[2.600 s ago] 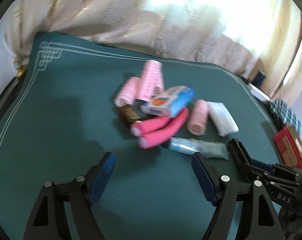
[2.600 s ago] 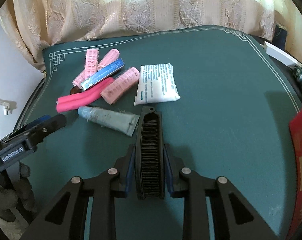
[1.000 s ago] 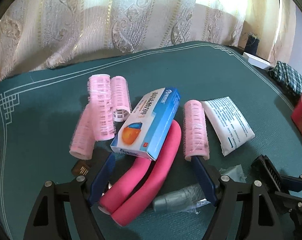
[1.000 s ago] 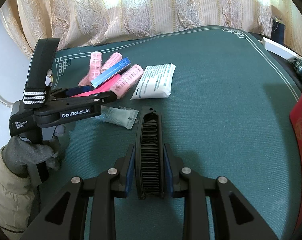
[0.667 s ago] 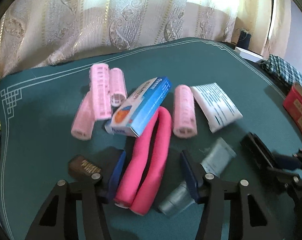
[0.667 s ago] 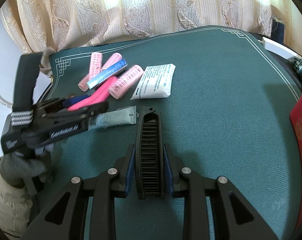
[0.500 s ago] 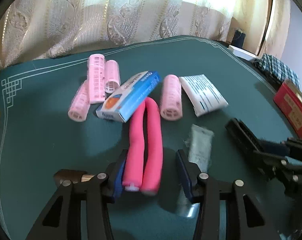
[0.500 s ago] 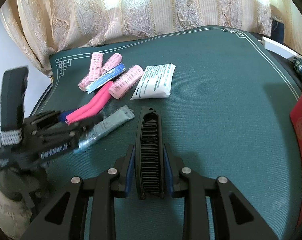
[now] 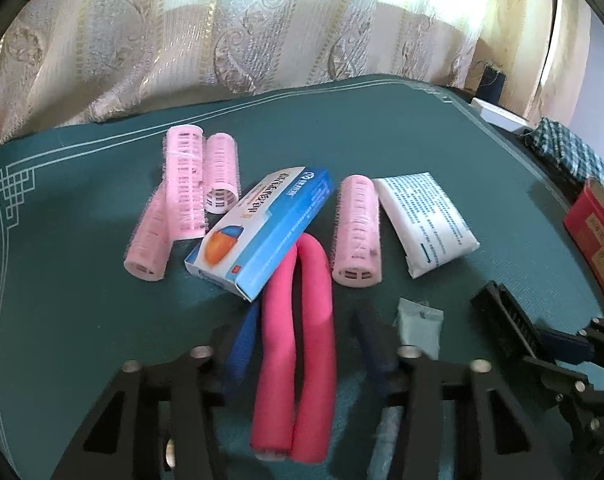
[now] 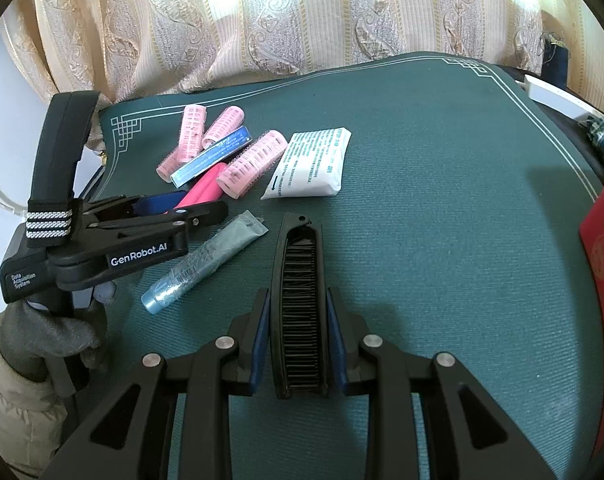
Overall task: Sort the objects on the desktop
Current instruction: 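Grasp the pink foam curler with the left gripper while the right holds the black comb, then carry the foam curler and comb to the red box and release both inside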
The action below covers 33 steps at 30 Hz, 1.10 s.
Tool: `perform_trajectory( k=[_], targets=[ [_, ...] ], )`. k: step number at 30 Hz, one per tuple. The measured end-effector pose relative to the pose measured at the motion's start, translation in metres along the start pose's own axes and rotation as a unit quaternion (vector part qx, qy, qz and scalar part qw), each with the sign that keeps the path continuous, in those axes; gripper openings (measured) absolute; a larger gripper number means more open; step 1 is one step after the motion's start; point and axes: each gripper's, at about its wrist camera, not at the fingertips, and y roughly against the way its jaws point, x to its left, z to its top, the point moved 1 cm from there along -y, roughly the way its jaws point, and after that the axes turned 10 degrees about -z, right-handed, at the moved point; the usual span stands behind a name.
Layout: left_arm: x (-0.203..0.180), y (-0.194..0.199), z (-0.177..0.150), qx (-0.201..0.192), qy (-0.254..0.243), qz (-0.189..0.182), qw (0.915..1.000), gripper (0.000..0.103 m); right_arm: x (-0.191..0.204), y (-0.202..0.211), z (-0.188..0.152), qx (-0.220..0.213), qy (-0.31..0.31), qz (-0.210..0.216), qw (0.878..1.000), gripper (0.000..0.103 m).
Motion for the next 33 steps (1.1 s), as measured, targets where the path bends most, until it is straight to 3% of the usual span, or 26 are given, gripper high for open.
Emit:
perform_trajectory(
  k=[8,14,25,33],
  targets=[
    [0.004,0.036,-0.023,-0.035,0.037,-0.011,0.9986,0.035,0.0,0.001,0.0,-0.001,-0.004,0.002,1.0,0.029],
    [-0.008,0.064,-0.024,-0.061,0.033,-0.024,0.9973,0.035,-0.003,0.01,-0.001,-0.006,-0.018,0.008,1.0,0.029],
    [-0.05,0.075,-0.025,-0.065,0.02,-0.056,0.9961,0.035,-0.03,0.041,-0.011,-0.032,-0.051,0.0,0.998,0.029],
    [-0.108,0.073,-0.022,-0.064,-0.02,-0.086,0.994,0.035,-0.072,0.09,-0.022,-0.078,-0.086,-0.022,0.993,0.029]
  ],
)
